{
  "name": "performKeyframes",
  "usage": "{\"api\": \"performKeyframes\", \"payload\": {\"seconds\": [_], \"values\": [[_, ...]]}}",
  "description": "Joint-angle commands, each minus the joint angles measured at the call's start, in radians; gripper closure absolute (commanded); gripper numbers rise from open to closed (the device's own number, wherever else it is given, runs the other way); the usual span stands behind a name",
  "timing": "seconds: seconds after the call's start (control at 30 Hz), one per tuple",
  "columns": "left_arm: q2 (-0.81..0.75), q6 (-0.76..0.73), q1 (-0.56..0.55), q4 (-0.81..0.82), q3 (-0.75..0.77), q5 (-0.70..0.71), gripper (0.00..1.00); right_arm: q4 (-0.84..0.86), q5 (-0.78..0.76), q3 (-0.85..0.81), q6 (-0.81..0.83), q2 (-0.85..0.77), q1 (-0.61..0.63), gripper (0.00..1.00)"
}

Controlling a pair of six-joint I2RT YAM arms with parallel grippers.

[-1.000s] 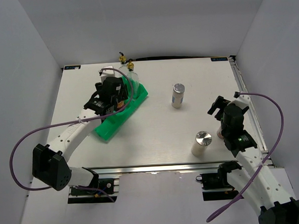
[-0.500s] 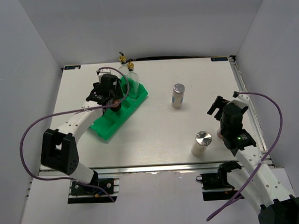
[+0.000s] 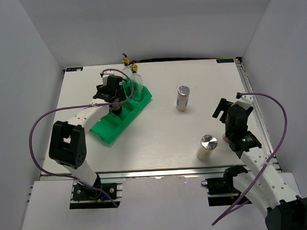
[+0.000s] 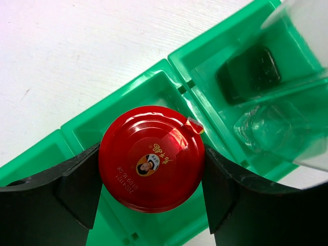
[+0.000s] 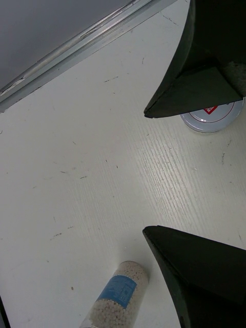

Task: Organize the condiment bottles

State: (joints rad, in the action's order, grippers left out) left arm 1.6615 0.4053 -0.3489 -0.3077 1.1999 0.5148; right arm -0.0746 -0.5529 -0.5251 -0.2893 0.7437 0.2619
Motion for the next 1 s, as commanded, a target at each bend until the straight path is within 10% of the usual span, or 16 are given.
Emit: {"api": "performKeyframes", "payload": {"seconds": [0.0, 0.5, 0.97], "values": [[-0.036, 0.013, 0.011, 0.081, 0.070, 0.074, 0.79, 0.062, 0.014, 0.008, 0.030, -0.001, -0.006, 0.11], [-0.065, 0.010, 0.014, 0.044, 0.069, 0.114, 0.02, -0.307, -0.205, -0.127, -0.206, 0.008, -0.006, 0.11], [-0.140, -0.048, 0.014, -0.016, 0.112, 0.105, 0.02, -0.377, -0.121, -0.089, -0.268, 0.098, -0.119, 0.11]]}}
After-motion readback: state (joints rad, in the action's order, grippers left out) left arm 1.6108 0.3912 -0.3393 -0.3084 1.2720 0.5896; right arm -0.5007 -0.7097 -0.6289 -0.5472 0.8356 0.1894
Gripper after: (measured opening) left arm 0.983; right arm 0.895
